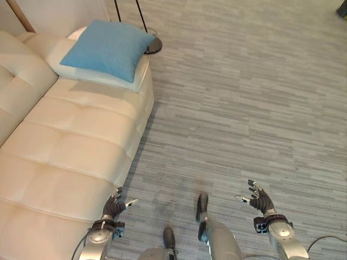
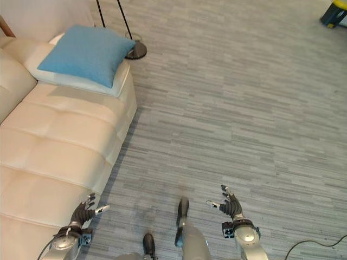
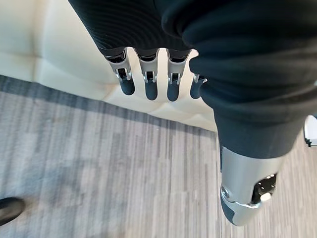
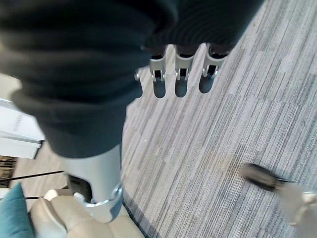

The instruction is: Pick up all the scattered cushions and arrange them neatly on the sofa.

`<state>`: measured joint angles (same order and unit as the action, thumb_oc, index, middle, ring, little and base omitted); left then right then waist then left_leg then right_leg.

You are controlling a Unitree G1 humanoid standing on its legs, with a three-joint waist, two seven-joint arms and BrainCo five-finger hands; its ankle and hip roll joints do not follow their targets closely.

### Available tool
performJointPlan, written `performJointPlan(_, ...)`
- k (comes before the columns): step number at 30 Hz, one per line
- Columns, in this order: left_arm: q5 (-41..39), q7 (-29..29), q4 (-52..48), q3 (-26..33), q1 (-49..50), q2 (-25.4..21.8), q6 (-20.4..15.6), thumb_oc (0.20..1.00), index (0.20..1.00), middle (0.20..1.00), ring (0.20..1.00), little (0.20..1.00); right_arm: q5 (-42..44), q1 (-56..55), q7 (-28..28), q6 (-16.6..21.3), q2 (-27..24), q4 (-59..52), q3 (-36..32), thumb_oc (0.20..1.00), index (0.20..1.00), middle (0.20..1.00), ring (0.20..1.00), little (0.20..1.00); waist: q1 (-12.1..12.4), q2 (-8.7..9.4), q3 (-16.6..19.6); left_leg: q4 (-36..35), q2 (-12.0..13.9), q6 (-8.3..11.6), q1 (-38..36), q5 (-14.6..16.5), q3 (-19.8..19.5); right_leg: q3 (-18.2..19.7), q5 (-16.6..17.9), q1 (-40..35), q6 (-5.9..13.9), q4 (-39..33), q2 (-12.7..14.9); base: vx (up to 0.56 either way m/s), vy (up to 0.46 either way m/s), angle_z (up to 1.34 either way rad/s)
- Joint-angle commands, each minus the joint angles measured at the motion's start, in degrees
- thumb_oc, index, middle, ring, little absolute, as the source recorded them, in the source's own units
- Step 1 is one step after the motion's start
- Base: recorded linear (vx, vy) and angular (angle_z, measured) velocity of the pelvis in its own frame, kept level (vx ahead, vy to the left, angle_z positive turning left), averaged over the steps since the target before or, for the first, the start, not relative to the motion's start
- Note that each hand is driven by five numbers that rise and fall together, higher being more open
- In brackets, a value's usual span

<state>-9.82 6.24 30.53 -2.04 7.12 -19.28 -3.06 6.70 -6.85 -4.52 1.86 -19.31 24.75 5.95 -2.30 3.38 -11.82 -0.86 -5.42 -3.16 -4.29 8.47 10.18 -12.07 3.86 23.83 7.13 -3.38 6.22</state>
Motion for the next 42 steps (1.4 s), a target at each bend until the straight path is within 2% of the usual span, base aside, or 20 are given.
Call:
performJointPlan(1, 2.2, 0.0, -4.4, -0.3, 1.9, -1.0, -3.1, 1.0, 1.0, 1.0, 1.0, 1.0, -0.2, 0.3, 0.3, 2.2, -2.3, -0.5, -1.8, 1.0, 1.0, 1.0, 1.0, 1.0, -0.5, -0.72, 0.1, 8.8, 9.0, 7.65, -4.9, -1.0, -4.8, 0.9, 1.6, -8.6, 1.08, 6.0, -0.6, 0.6, -0.4, 0.51)
performJointPlan(3, 1.1, -0.4, -4.8, -0.8, 1.9, -0.6, -3.0, 1.0, 1.0, 1.0, 1.0, 1.0, 0.2, 0.8, -0.1, 2.6, -3.1, -0.6, -1.6, 1.0, 1.0, 1.0, 1.0, 1.0, 0.1, -0.36, -0.5, 24.3, 10.6, 8.89, 1.6, -8.4, -5.3, -0.8, -0.2, -11.4, -1.56, 6.5, -0.6, 0.37, -0.381, 0.91)
performJointPlan(5, -0.8, -0.5, -4.6, -0.8, 1.8, 0.0, -2.6, 1.0, 1.0, 1.0, 1.0, 1.0, 0.6, 1.3, -0.2, 1.8, -4.1, 0.0, -1.8, 1.0, 1.0, 1.0, 1.0, 1.0, 1.4, 0.3, -1.0, 33.5, 12.7, 7.29, 7.4, -9.5, -3.1, -0.2, -4.2, -15.9, -4.05, 6.7, -1.5, 0.47, -0.347, 0.44)
performJointPlan(6, -1.0, -0.5, -4.2, -1.1, 1.6, 0.2, -2.5, 1.0, 1.0, 1.0, 1.0, 1.0, 0.6, 1.6, -0.3, 1.7, -4.4, 0.2, -1.8, 1.0, 1.0, 1.0, 1.0, 1.0, 1.7, 0.62, -1.1, 33.6, 11.6, 6.76, 9.4, -8.5, -3.2, 0.1, -5.0, -16.8, -4.37, 6.7, -1.5, 0.67, -0.284, -0.41)
performJointPlan(7, -0.7, -0.7, -3.9, -1.6, 1.6, 0.3, -2.4, 1.0, 1.0, 1.0, 1.0, 1.0, 0.9, 1.8, -0.5, 1.5, -4.9, 0.0, -2.3, 1.0, 1.0, 1.0, 1.0, 1.0, 2.9, 0.85, -1.3, 30.7, 9.5, 5.39, 13.9, -5.2, -2.2, 1.2, -6.9, -20.2, -4.3, 6.5, -2.0, 0.55, -0.158, -0.54)
performJointPlan(9, -0.1, -0.8, -3.9, -1.7, 2.2, 0.4, -2.4, 1.0, 1.0, 1.0, 1.0, 1.0, 0.8, 1.4, -1.0, 1.6, -5.2, 0.2, -2.7, 1.0, 1.0, 1.0, 1.0, 1.0, 4.4, 0.91, -1.2, 22.0, 6.7, 4.5, 18.1, -4.2, -0.7, 2.0, -8.8, -24.4, -3.6, 5.4, -2.9, 0.78, -0.109, -0.7)
performJointPlan(10, 0.0, -0.5, -4.2, -0.7, 3.0, 0.7, -2.3, 1.0, 1.0, 1.0, 1.0, 1.0, 0.0, 1.3, -1.5, 1.4, -5.3, 1.2, -2.4, 1.0, 1.0, 1.0, 1.0, 1.0, 6.4, -0.22, 0.0, 9.5, 5.2, 5.93, 20.9, -11.6, 0.5, 2.7, -10.3, -28.8, -3.25, 4.2, -5.9, 0.9, -0.073, -0.63)
performJointPlan(13, 0.1, -0.2, -4.3, 0.1, 3.9, 0.6, -2.4, 1.0, 1.0, 1.0, 1.0, 1.0, -0.8, 1.3, -1.6, 1.2, -5.0, 2.0, -2.2, 1.0, 1.0, 1.0, 1.0, 1.0, 8.1, 0.19, 0.9, 5.2, 5.2, 5.98, 21.5, -13.7, 5.1, 3.7, -12.2, -32.6, -3.0, 4.2, -7.1, 0.64, -0.013, -0.47)
performJointPlan(15, 0.3, -0.3, -4.3, 1.3, 5.0, 0.5, -2.0, 1.0, 1.0, 1.0, 1.0, 1.0, -1.6, 0.8, -0.8, 0.9, -4.5, 1.6, -1.8, 1.0, 1.0, 1.0, 1.0, 1.0, 8.8, 0.48, 2.5, 3.8, 5.3, 4.31, 18.9, -14.3, 7.0, 4.5, -13.5, -34.5, -2.7, 5.7, -7.4, 0.56, 0.061, -0.63)
performJointPlan(17, 0.4, -0.3, -4.1, 1.8, 5.6, 0.6, -2.0, 1.0, 1.0, 1.0, 1.0, 1.0, -2.1, 0.4, -0.7, 0.9, -4.1, 2.0, -1.4, 1.0, 1.0, 1.0, 1.0, 1.0, 9.3, 1.64, 3.8, 3.5, 3.9, 2.94, 17.3, -13.5, 5.9, 4.6, -12.1, -33.6, -1.48, 9.8, -6.5, 0.51, 0.122, 0.07)
performJointPlan(18, -0.5, 0.1, -4.3, 1.9, 5.5, 0.2, -1.8, 1.0, 1.0, 1.0, 1.0, 1.0, -3.1, 0.9, 0.5, 0.9, -3.8, 1.1, -0.6, 1.0, 1.0, 1.0, 1.0, 1.0, 9.2, 2.35, 2.5, 4.2, 1.9, 0.16, 14.2, -10.5, 3.2, 5.4, -1.4, -26.7, 4.8, 26.9, -3.9, 0.42, 0.143, -0.22)
performJointPlan(21, -0.8, 0.5, -3.9, 2.1, 4.9, -0.4, -1.7, 1.0, 1.0, 1.0, 1.0, 1.0, -3.4, 1.4, 0.7, 1.0, -3.4, 0.7, -0.1, 1.0, 1.0, 1.0, 1.0, 1.0, 8.4, 1.23, 1.8, 4.0, 2.6, -0.68, 11.7, -8.8, 1.3, 5.8, -0.3, -20.6, 4.58, 34.9, -2.8, 0.32, 0.056, 0.05)
performJointPlan(22, -1.1, 0.8, -3.1, 1.7, 4.2, -0.3, -1.9, 1.0, 1.0, 1.0, 1.0, 1.0, -3.7, 1.8, 0.7, 0.9, -3.2, 1.1, 0.6, 1.0, 1.0, 1.0, 1.0, 1.0, 7.5, 0.04, 0.9, 3.8, 2.9, -0.76, 9.1, -7.7, -0.8, 4.7, -2.9, -16.1, 2.31, 35.1, -1.6, 0.3, -0.004, 0.66)
performJointPlan(25, -1.3, 0.7, -3.0, 1.2, 4.1, 0.0, -2.2, 1.0, 1.0, 1.0, 1.0, 1.0, -3.6, 1.4, 0.8, 0.9, -3.3, 0.8, 0.8, 1.0, 1.0, 1.0, 1.0, 1.0, 6.1, -0.7, 0.3, 3.3, 2.6, -0.12, 6.5, -6.9, -3.9, 6.2, -6.7, -13.4, 0.3, 29.9, -3.0, 0.32, -0.091, 1.0)
performJointPlan(27, -0.4, 1.2, -1.9, 0.5, 3.4, -0.3, -1.8, 1.0, 1.0, 1.0, 1.0, 1.0, -3.6, 0.1, -0.1, 0.6, -3.9, 1.9, 0.3, 1.0, 1.0, 1.0, 1.0, 1.0, 3.7, 0.21, -0.3, 3.1, 1.1, 1.03, 4.1, -5.7, -9.6, 14.8, -6.7, -13.7, 0.13, 15.0, -7.5, 0.35, -0.247, 1.12)
performJointPlan(28, -0.3, 0.7, -1.7, -0.1, 3.1, -0.7, -2.5, 1.0, 1.0, 1.0, 1.0, 1.0, -2.8, -0.5, 0.3, 0.5, -3.7, 3.4, 0.1, 1.0, 1.0, 1.0, 1.0, 1.0, 3.9, 0.83, 0.1, 4.0, 0.2, 1.39, 4.7, -5.2, -11.6, 16.3, -6.7, -15.1, -0.27, 12.8, -7.2, 0.21, -0.181, 1.63)
performJointPlan(36, -2.9, -0.1, 0.1, -0.5, 1.9, -0.2, -2.9, 1.0, 1.0, 1.0, 1.0, 1.0, 0.4, 1.4, 0.1, 1.5, -4.9, 4.9, -0.6, 1.0, 1.0, 1.0, 1.0, 1.0, 4.5, 1.54, 0.3, 9.3, -0.3, 4.37, 10.2, -4.6, -13.3, 9.8, -4.5, -19.2, -1.22, 6.1, -4.6, 0.06, -0.149, 1.21)
performJointPlan(40, -2.8, 0.2, 0.8, 0.4, 1.8, -0.3, -2.8, 1.0, 1.0, 1.0, 1.0, 1.0, 0.7, 1.8, 0.1, 1.4, -5.5, 4.3, -1.1, 1.0, 1.0, 1.0, 1.0, 1.0, 3.6, 1.48, 0.4, 14.5, 2.4, 4.32, 8.9, -1.6, -7.4, 5.7, -4.9, -19.0, -1.96, 5.8, -2.6, -0.06, -0.006, 0.65)
performJointPlan(41, -2.5, 0.2, 1.2, 0.4, 1.6, -0.1, -2.7, 1.0, 1.0, 1.0, 1.0, 1.0, 1.0, 0.6, 0.3, 1.5, -5.2, 4.0, -1.9, 1.0, 1.0, 1.0, 1.0, 1.0, 2.2, 1.22, 1.3, 13.8, 7.2, 4.69, 6.2, -1.8, -1.2, 1.9, -5.6, -19.6, -1.93, 5.0, -1.6, -0.01, 0.006, 0.95)
performJointPlan(42, -2.5, 0.2, 1.2, 0.4, 1.6, -0.1, -2.7, 1.0, 1.0, 1.0, 1.0, 1.0, 1.0, 0.6, 0.3, 1.5, -5.2, 4.0, -1.9, 1.0, 1.0, 1.0, 1.0, 1.0, 2.1, 1.3, 1.4, 13.7, 7.2, 4.68, 6.3, -2.0, -1.2, 1.9, -5.5, -19.4, -1.94, 4.9, -1.5, -0.01, 0.015, 1.01)
